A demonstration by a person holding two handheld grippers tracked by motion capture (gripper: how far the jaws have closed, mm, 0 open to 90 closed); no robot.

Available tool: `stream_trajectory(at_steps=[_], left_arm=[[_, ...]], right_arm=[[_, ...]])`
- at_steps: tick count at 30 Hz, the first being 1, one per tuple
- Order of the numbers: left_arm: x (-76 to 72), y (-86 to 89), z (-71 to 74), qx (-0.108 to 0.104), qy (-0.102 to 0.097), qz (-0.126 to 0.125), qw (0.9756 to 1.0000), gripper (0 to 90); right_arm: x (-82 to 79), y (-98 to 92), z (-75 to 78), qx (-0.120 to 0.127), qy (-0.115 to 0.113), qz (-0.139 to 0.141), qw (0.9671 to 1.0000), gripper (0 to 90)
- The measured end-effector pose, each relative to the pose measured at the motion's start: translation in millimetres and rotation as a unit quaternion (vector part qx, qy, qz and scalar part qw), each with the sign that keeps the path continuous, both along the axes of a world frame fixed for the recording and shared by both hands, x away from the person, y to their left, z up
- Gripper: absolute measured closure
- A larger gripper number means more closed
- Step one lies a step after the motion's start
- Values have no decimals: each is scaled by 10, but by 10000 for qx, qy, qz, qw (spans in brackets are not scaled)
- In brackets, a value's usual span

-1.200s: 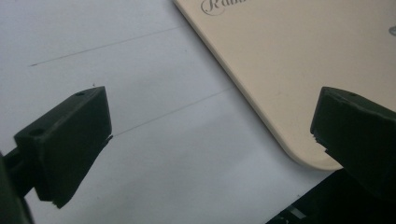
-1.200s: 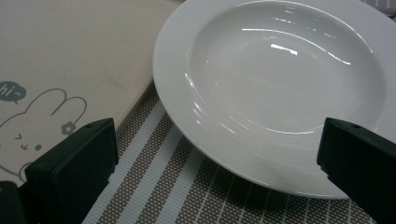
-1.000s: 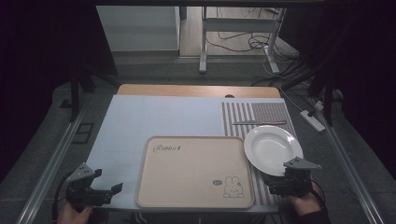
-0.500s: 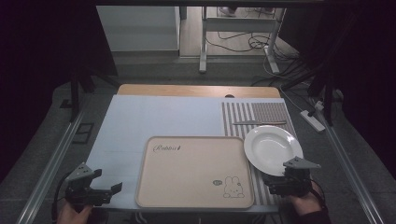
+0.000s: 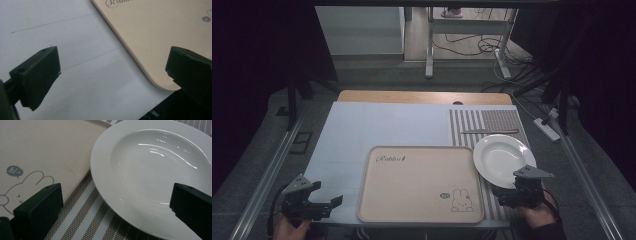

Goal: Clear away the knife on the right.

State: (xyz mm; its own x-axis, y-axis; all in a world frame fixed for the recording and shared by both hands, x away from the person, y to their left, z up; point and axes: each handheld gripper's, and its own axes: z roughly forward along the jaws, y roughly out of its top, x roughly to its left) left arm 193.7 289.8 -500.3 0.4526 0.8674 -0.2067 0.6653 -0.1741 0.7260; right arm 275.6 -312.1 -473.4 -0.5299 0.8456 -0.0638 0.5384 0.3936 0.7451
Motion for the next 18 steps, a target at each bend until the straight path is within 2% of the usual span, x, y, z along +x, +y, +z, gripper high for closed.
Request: stream_trajectory(at_steps=[6, 11, 18], left_arm=[[3, 1, -2, -11, 14, 9, 10000, 10], [4, 1, -2, -12, 16, 9, 10000, 11], [6, 2, -3, -14, 29, 6, 10000, 11]], right_arm=[[64, 1, -24, 60, 117, 67, 9999, 0], [116, 4, -26, 159, 84, 185, 9997, 0], [205, 22, 5, 249, 110, 190, 9994, 0]])
